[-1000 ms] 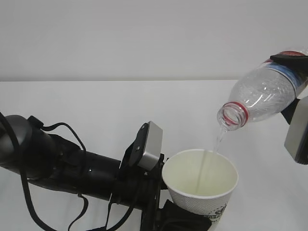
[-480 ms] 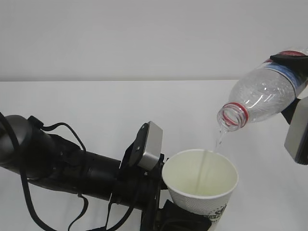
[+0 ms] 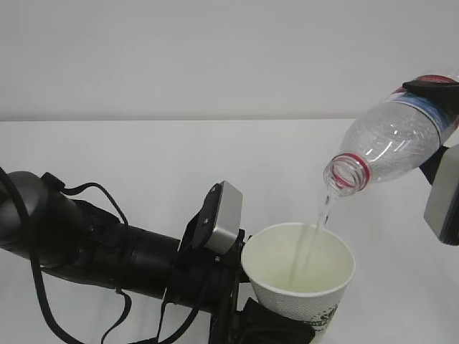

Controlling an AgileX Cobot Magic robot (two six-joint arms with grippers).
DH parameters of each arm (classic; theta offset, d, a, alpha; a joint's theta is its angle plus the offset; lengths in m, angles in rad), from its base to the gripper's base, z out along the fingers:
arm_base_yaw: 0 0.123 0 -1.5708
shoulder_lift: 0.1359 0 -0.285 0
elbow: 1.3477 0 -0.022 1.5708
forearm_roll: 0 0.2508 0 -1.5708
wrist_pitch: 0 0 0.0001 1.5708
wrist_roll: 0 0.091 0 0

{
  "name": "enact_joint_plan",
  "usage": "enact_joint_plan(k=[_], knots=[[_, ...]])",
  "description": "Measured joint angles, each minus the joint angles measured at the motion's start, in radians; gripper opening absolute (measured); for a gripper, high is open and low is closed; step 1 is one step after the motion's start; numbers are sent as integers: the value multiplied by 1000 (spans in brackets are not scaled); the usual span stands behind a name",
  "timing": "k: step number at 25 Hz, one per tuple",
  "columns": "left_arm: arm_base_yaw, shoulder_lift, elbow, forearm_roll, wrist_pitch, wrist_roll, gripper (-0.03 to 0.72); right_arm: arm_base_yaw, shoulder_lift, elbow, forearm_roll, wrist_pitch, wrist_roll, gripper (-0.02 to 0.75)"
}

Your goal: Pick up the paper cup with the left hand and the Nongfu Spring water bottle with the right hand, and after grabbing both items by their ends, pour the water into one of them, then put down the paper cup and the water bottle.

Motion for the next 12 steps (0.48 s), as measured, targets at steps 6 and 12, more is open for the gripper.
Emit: enact_joint_plan(k=[6, 12], knots=[[0, 0, 0, 0, 0, 0, 513, 0, 0, 0, 2, -2, -3, 459], [0, 0, 0, 0, 0, 0, 513, 0, 0, 0, 4, -4, -8, 459]])
